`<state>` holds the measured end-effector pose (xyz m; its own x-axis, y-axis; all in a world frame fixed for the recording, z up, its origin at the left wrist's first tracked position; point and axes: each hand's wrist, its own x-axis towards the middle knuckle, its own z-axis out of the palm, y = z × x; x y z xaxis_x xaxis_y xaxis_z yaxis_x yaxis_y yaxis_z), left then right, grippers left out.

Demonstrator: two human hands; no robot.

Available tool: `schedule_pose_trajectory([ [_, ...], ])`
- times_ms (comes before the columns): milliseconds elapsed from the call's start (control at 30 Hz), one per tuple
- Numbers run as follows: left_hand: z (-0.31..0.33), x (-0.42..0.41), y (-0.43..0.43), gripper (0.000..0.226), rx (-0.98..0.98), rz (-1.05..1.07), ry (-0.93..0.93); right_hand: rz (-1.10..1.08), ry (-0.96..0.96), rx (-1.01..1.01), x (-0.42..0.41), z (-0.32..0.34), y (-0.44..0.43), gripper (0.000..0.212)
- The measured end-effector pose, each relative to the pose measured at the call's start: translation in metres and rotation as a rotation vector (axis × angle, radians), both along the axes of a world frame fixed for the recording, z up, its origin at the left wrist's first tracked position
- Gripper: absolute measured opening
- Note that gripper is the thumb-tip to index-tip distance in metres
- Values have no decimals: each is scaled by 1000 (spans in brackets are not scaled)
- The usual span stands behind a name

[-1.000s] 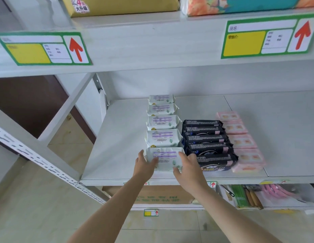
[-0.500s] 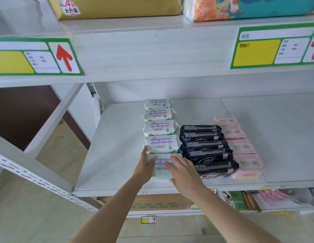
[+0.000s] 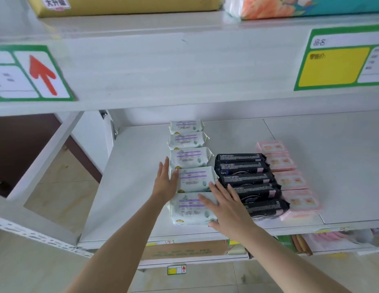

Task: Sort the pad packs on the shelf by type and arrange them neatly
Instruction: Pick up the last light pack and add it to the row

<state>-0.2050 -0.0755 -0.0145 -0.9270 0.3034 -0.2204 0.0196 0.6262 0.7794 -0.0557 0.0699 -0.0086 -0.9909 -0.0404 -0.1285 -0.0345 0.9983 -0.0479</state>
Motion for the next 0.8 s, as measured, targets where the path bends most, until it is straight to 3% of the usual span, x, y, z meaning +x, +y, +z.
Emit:
schedule_pose_trajectory([
  [167, -8, -11, 15, 53, 50, 0, -63, 14, 103, -77, 3, -5, 9, 66],
  [267, -7, -4, 10, 58, 22, 9, 12, -126, 182, -179, 21, -2, 34, 71],
  [433, 0, 24, -11, 72, -274, -289, 447, -286, 100, -135, 69, 2, 104, 98],
  [567, -7, 46, -17, 86, -584, -666, 790, -274, -23, -92, 82, 2, 134, 99],
  [667, -10, 58, -10, 103, -758, -706, 756, -172, -31, -36, 73, 3, 142, 96],
  [800, -13, 63, -5, 105, -800, -658, 662, -69, -54, 14, 55, 3, 143, 85],
])
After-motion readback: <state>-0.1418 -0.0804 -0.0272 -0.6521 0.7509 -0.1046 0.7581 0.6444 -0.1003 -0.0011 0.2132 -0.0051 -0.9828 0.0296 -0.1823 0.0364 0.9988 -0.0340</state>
